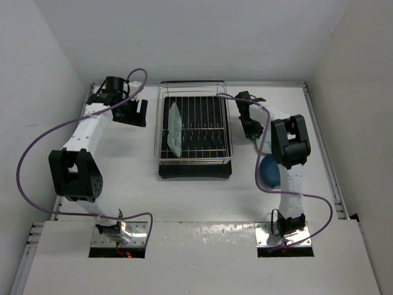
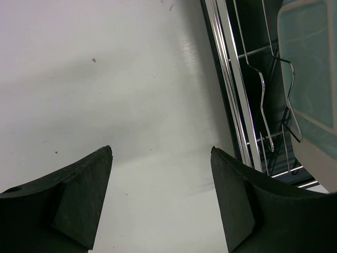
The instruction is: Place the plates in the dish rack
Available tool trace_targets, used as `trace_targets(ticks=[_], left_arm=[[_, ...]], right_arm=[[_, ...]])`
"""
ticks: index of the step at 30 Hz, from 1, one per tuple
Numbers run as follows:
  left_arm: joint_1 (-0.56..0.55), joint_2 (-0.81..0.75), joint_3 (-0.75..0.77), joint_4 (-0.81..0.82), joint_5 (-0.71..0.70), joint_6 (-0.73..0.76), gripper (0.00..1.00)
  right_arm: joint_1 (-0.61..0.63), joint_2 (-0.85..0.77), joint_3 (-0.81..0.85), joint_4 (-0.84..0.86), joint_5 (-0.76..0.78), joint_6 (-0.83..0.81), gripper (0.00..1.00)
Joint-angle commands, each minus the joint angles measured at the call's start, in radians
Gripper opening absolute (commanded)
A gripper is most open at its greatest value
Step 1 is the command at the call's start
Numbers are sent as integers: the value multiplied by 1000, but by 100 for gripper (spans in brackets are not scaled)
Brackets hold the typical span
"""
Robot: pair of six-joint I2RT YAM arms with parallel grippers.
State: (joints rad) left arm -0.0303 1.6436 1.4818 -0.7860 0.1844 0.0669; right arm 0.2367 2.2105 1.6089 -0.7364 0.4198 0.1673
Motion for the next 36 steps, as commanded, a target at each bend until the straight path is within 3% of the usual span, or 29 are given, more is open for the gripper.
trace_targets(ticks=[1, 5, 12, 15, 19, 32, 36], left_arm=[[21, -38, 8, 2, 26, 4, 80], [21, -38, 8, 2, 26, 4, 80], [30, -47, 8, -7, 26, 4, 80], [30, -56, 8, -7, 26, 4, 80], [30, -65, 8, -7, 36, 4, 80], [40, -84, 8, -7, 46, 4, 80], [40, -84, 8, -7, 55, 4, 80]], right_arm=[[-25, 51, -4, 3, -18, 29, 23], [-33, 55, 15, 2, -22, 12, 0], [-60, -34, 34, 40, -124, 6, 0], [-100, -231, -64, 173, -365, 107, 0], [-160, -371, -176, 305, -493, 193, 0], [-318, -552, -293, 483, -771, 391, 0], [-320, -656, -285, 512, -785, 422, 0]])
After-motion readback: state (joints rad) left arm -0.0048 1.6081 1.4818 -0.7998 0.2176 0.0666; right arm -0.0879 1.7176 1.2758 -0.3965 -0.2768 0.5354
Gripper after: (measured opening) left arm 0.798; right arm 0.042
